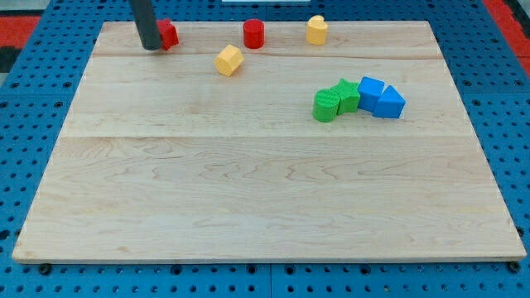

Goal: Slightly move the yellow hexagon towards right

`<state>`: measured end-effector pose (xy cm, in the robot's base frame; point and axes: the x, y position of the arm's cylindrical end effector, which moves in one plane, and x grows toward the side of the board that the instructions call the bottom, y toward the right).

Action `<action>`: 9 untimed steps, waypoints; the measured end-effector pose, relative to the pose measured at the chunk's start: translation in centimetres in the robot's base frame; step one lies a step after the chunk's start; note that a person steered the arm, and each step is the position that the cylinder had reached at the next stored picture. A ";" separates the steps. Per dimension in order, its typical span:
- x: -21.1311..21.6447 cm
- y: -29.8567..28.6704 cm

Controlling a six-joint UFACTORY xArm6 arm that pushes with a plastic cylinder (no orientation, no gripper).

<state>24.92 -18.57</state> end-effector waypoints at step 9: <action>8.0 9.4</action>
<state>32.87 -9.18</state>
